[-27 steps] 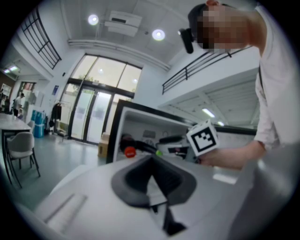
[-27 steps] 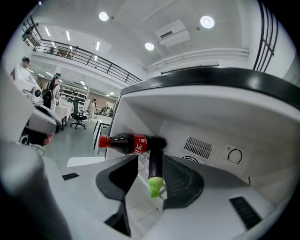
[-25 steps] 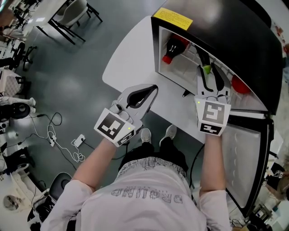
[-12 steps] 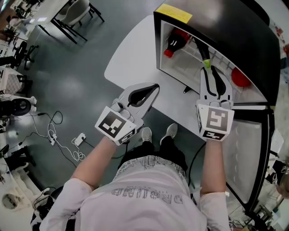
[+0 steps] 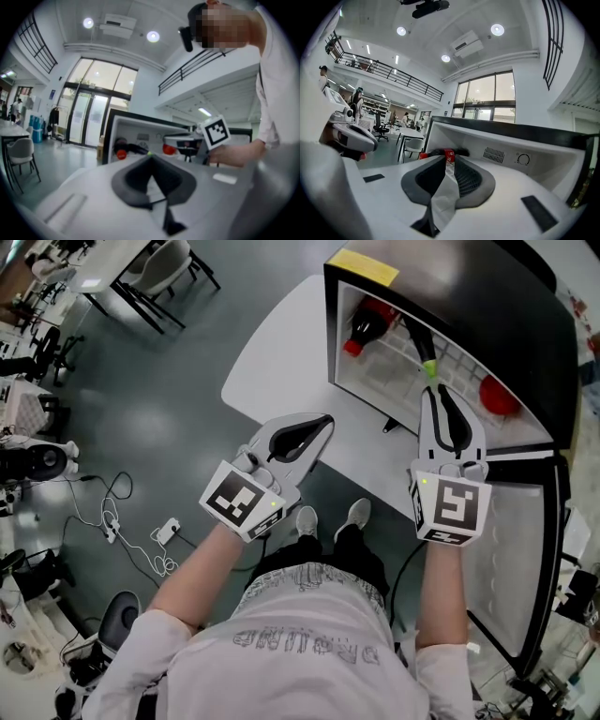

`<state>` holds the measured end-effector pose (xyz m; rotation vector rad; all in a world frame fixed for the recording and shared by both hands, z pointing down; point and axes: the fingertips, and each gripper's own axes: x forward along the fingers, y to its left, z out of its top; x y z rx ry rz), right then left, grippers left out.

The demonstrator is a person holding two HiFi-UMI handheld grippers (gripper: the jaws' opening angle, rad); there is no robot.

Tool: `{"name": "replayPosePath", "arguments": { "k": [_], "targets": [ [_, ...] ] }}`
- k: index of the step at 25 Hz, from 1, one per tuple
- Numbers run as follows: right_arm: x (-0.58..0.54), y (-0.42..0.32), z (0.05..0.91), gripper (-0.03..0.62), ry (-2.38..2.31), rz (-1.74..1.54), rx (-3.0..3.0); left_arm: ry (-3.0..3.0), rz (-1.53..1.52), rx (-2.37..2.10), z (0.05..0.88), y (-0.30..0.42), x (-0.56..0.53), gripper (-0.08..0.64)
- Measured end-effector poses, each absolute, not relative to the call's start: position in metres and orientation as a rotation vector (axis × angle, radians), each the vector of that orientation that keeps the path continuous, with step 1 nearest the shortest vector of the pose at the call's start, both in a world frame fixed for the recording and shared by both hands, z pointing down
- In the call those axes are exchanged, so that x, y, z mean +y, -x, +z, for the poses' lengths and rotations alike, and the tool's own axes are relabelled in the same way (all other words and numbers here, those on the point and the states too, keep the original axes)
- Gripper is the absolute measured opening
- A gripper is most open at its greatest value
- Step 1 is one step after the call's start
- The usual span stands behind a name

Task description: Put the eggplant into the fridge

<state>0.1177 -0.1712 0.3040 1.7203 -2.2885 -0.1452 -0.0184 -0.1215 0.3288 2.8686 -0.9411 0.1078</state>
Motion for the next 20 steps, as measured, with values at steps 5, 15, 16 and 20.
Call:
{"name": "replayPosePath", "arguments": {
  "k": [5,15,16,20],
  "targets": [
    [-0.159,-0.116,0.298,0.044,-1.733,-0.146,-2.301,-2.879,0.105,-0.933,0.326,0.02,-0.116,0.008],
    [-0.136,-0.114,0.294,0.027,-1.734,-0.144,-2.312,-2.895,0.101,-0.911,0.322,0.02,-0.105,0.008],
    [-0.134,-0.114,0.294,0.025,-1.733,-0.142,-2.313,-2.897,0.098,-0.908,0.321,0.02,-0.104,0.008],
    [-0.125,-0.114,0.297,0.021,-1.723,-0.13,-2.319,-2.904,0.094,-0.902,0.32,0.019,-0.101,0.008]
  ]
}}
